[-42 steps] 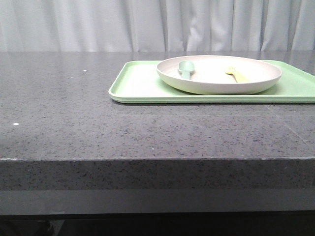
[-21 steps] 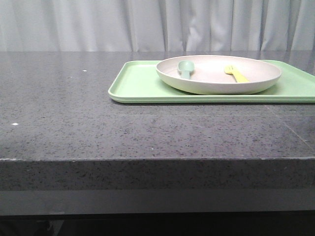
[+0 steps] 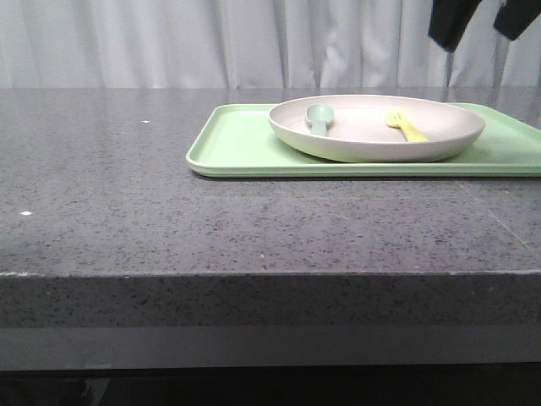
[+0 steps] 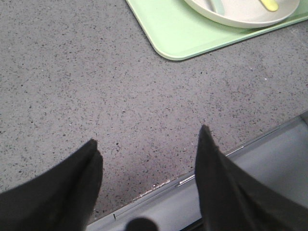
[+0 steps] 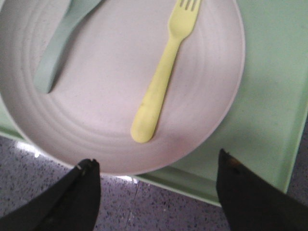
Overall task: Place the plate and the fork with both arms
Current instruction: 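Lower the right gripper around the yellow fork handle and close it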
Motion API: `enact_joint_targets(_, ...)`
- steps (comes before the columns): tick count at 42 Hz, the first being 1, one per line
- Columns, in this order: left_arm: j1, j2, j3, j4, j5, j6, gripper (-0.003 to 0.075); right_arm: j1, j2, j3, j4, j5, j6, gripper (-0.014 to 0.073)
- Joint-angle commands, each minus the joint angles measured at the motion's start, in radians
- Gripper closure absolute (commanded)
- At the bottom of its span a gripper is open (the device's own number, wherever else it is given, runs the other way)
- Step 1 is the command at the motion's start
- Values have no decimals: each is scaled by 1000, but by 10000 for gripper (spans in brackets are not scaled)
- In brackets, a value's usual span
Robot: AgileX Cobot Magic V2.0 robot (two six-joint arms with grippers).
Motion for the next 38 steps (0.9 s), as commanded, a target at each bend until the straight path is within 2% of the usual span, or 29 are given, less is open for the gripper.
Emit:
enact_joint_targets(1,3,-5,-23,-14,-67,2,299,-2,39,-106,-38,4,48,68)
enact_joint_targets(6,3,-5,-23,-14,-81,2,299,-2,137,-213,-41,69,86,100)
enact_joint_targets(14,3,-5,-23,-14,-91,2,299,-3,291,-378,-41,161,122,232)
enact_joint_targets(23,3,-5,-23,-14,-91,2,299,-5,403,-503,-35,227,170,237)
enact_joint_targets(38,3,-5,-23,-14,-91,2,299,-23,462,-515,-19,239,203,246)
